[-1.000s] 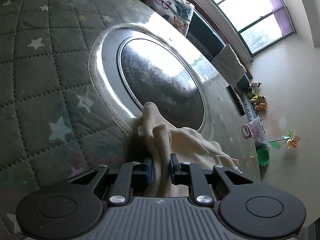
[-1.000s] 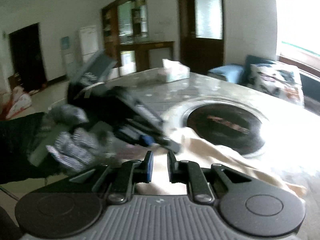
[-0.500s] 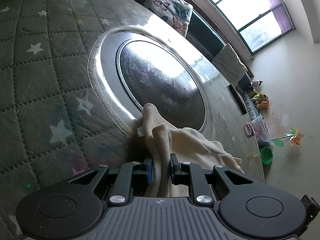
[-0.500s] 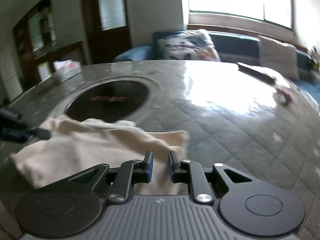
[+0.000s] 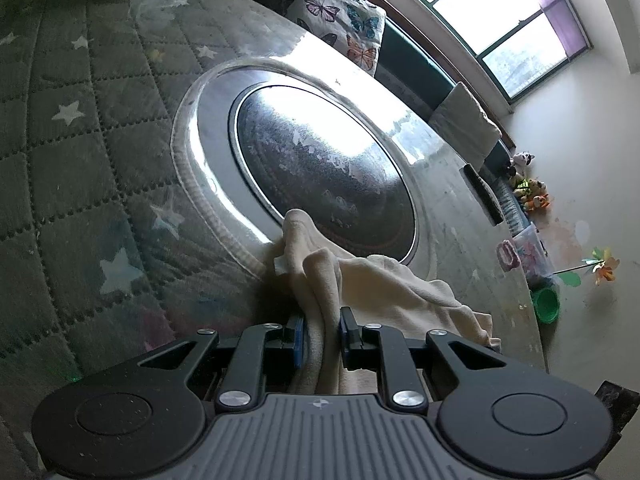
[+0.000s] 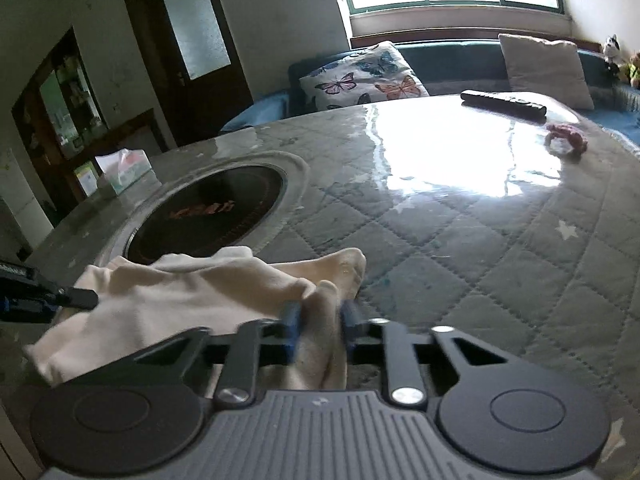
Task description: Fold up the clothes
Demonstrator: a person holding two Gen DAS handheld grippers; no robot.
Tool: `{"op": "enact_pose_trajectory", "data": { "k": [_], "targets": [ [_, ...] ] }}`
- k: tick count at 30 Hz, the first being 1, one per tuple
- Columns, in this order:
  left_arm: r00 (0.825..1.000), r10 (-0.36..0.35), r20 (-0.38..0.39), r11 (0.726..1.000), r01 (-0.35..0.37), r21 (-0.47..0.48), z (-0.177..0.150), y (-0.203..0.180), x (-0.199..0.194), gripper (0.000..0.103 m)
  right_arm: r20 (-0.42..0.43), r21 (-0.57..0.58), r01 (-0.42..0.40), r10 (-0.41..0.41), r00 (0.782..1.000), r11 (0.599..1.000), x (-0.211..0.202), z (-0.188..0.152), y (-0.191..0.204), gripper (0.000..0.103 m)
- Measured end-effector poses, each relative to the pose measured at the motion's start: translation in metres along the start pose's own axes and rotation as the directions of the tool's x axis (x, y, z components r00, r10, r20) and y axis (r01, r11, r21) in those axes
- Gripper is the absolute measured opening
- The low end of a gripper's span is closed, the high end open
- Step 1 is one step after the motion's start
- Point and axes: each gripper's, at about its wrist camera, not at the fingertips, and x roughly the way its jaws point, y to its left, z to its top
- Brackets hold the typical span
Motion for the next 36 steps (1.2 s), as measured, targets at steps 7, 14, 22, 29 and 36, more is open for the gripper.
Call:
{"op": "enact_pose_trajectory", "data": {
  "k": [7, 14, 22, 29, 36],
  "targets": [
    [0.999, -0.006, 0.034, 0.997, 0.004, 0.083, 0.009, -0.033, -0.009, 0.014, 0.075, 0.014, -0.025, 0.024, 0.997, 1.000, -0.025, 0.006, 0.001, 0.009],
    [0.999, -0.038, 0.011, 0.984, 0.036, 0.172, 0.016, -0.087, 0.016, 0.013, 0.152, 0.020, 0.024, -0.027, 0.988, 1.000, -0.056, 0.024, -0.019, 0.008],
    [0.997, -0.062, -0.037, 0.963, 0.069, 0.262, 0.023, -0.154, 0.062, 0.013, 0.195, 0.036, 0.129, -0.134, 0.972, 0.991, -0.075, 0.049, -0.061, 0.008],
    [0.996, -0.061, -0.067, 0.942, 0.080, 0.326, 0.032, -0.202, 0.100, 0.013, 0.202, 0.075, 0.194, -0.205, 0.958, 0.978, -0.076, 0.066, -0.099, 0.008],
    [0.994, -0.044, -0.097, 0.931, 0.076, 0.357, 0.035, -0.223, 0.131, 0.013, 0.195, 0.109, 0.230, -0.247, 0.949, 0.967, -0.072, 0.073, -0.127, 0.008]
  ]
}}
